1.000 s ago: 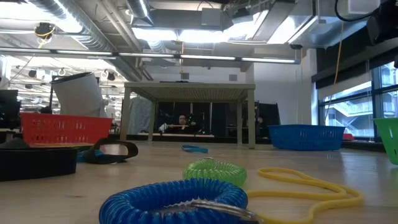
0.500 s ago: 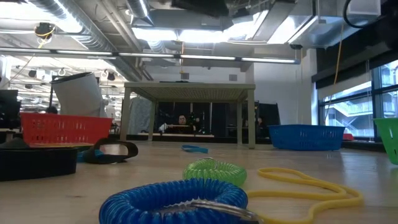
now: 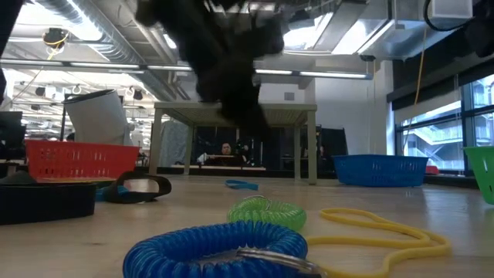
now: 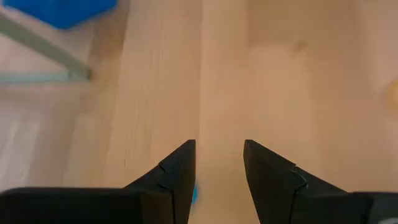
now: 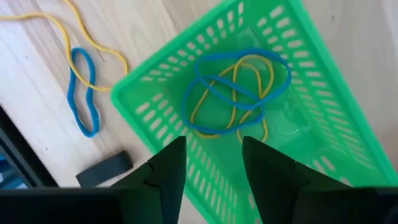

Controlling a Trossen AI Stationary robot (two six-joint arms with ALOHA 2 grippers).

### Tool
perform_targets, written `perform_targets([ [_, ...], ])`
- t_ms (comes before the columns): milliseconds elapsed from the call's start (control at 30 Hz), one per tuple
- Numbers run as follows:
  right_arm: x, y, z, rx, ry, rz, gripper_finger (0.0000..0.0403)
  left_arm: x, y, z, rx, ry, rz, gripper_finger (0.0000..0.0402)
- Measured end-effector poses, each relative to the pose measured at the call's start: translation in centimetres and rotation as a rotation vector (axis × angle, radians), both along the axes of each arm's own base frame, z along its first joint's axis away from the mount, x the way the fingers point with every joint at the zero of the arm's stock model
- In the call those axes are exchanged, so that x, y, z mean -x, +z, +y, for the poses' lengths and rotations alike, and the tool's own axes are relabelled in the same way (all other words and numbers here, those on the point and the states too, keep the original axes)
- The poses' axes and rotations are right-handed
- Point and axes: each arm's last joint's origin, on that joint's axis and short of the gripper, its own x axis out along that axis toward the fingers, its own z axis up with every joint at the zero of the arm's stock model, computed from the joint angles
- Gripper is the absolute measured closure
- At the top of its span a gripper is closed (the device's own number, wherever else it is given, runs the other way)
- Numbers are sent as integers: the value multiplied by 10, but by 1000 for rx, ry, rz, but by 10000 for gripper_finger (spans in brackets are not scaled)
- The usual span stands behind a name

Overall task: Pick & Place Office Desk Supplies
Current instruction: Put the blue rubber band into the green bin

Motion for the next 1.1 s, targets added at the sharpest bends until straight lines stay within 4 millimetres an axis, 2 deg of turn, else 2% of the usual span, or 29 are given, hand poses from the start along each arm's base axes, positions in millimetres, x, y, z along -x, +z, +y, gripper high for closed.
perform_targets([
  [200, -2, 0, 0, 22, 23, -38, 245, -4, -27, 22, -2, 73, 94, 272],
  [433, -3, 0, -1, 60, 28, -78, 245, -4, -35, 40, 148, 148, 143, 272],
  [733, -4, 1, -2, 98, 39, -119, 245, -2, -40, 52, 214, 223, 177, 272],
  [900, -4, 1, -2, 103, 38, -123, 245, -1, -50, 52, 233, 232, 223, 274],
  [1100, -5, 1, -3, 134, 32, -154, 245, -1, -51, 52, 226, 238, 223, 317],
])
